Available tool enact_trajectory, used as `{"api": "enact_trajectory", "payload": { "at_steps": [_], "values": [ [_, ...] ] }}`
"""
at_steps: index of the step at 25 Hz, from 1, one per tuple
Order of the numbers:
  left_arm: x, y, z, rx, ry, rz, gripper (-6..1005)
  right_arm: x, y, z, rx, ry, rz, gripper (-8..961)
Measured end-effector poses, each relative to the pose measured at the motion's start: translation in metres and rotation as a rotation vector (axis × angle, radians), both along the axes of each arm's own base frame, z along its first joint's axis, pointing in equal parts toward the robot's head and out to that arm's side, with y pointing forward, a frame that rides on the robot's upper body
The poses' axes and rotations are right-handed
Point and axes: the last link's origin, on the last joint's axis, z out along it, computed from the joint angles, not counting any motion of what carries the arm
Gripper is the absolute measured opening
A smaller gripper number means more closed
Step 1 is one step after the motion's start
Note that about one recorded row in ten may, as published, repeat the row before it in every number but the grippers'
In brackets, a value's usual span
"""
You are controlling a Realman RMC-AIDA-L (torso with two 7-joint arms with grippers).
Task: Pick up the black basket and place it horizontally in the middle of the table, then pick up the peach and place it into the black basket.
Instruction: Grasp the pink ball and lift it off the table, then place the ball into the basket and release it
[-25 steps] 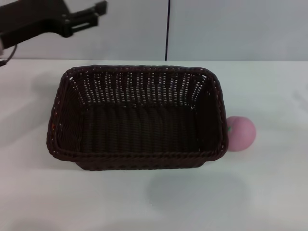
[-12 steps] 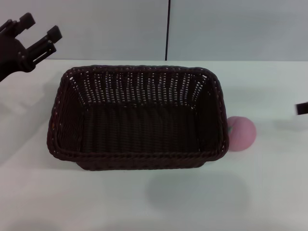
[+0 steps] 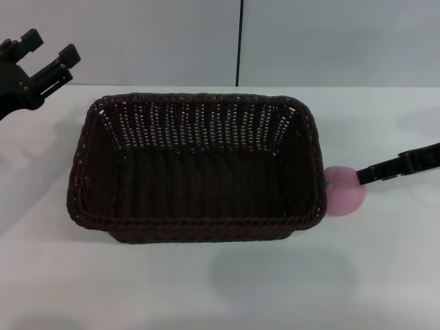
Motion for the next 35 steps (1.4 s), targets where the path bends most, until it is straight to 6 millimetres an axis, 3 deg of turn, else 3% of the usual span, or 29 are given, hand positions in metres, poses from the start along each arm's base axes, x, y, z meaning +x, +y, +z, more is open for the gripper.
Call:
{"api": "enact_trajectory", "payload": {
  "at_steps": [7, 17, 19, 23, 25, 26, 30, 32, 33, 35],
  "values": [
    [0.001, 0.010, -0.004, 0.001, 0.005, -0.002, 784, 0.003, 0.007, -0.021, 0.010, 0.000, 0.003, 641],
    [0.000, 0.015, -0.008, 0.003, 0.006, 0.004, 785, -0.001, 0.011, -0.035, 0.008, -0.003, 0.014, 543],
    [-0.001, 0.015, -0.009, 0.002, 0.005, 0.006, 785, -0.001, 0.011, -0.033, 0.014, -0.003, 0.015, 448],
    [-0.005, 0.013, -0.007, 0.008, 0.004, 0.019, 785, 0.000, 0.010, -0.018, 0.058, -0.012, 0.006, 255],
    [-0.008, 0.011, -0.006, 0.012, 0.003, 0.029, 785, -0.001, 0.005, 0.005, 0.117, -0.003, 0.001, 153],
    [-0.008, 0.011, -0.006, 0.012, 0.003, 0.029, 785, -0.001, 0.005, 0.005, 0.117, -0.003, 0.001, 145],
    [-0.013, 0.008, -0.005, 0.015, -0.003, 0.044, 784, -0.012, -0.008, 0.044, 0.225, 0.052, 0.024, 113],
    [-0.015, 0.006, -0.004, 0.020, -0.005, 0.052, 784, -0.034, -0.020, 0.072, 0.295, 0.042, 0.111, 97],
    [-0.015, 0.006, -0.004, 0.020, -0.005, 0.052, 784, -0.034, -0.020, 0.072, 0.295, 0.042, 0.111, 89],
    [-0.018, 0.004, -0.004, 0.022, -0.007, 0.060, 784, -0.065, -0.032, 0.084, 0.290, 0.087, 0.241, 73]
  ]
}}
